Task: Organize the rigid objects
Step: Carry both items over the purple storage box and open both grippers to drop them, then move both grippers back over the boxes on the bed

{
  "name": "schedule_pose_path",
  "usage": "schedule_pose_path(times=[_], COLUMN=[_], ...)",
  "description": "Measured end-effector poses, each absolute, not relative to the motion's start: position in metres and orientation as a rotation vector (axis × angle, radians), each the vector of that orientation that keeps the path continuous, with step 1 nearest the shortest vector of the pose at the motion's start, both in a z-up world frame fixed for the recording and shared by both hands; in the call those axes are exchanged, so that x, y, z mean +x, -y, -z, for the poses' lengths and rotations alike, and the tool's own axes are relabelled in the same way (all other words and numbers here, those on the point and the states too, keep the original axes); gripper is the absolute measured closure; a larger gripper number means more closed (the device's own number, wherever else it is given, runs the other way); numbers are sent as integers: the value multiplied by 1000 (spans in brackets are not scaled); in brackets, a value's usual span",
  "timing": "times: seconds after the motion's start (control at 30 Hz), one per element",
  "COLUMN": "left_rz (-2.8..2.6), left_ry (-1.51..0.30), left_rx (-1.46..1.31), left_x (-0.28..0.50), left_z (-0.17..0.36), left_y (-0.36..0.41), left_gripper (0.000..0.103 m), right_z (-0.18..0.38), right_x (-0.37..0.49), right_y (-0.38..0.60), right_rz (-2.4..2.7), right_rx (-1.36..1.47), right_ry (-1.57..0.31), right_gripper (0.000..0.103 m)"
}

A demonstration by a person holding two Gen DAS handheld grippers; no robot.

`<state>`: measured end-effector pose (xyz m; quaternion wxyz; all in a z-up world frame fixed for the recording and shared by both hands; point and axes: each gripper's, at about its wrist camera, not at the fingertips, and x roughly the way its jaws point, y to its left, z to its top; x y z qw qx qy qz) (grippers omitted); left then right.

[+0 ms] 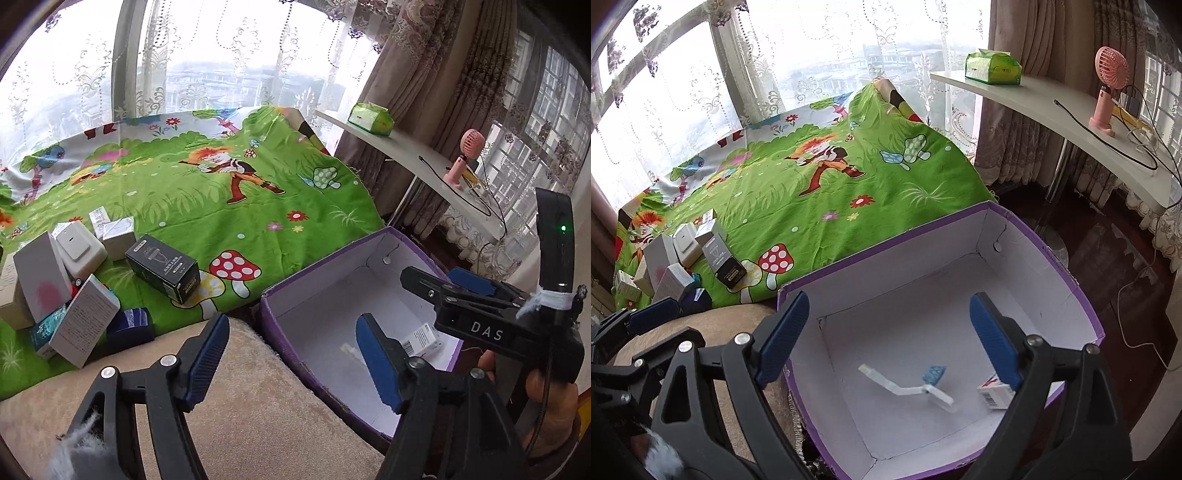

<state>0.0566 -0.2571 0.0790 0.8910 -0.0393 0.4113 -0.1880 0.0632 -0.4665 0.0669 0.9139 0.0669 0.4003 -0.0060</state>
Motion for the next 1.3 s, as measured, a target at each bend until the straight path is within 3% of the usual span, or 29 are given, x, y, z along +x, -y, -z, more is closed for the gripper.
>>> schedule_pose_path(times=[0.2,0.8,1.3], left_rz=[340,72,-37], left_ry=[-821,-805,-819], left_rx=[-68,-237,-347], left_x=[53,36,22], left_z=[-82,-66,-50], left_y=[231,102,37], left_gripper=[31,31,31], right_z=[-77,-72,-53], right_x=[63,67,73], right_y=[455,377,280], right_rz=[14,-241,-450], right_rx=[117,33,-132], right_ry=[-786,-824,-855], right_gripper=[1,1,1])
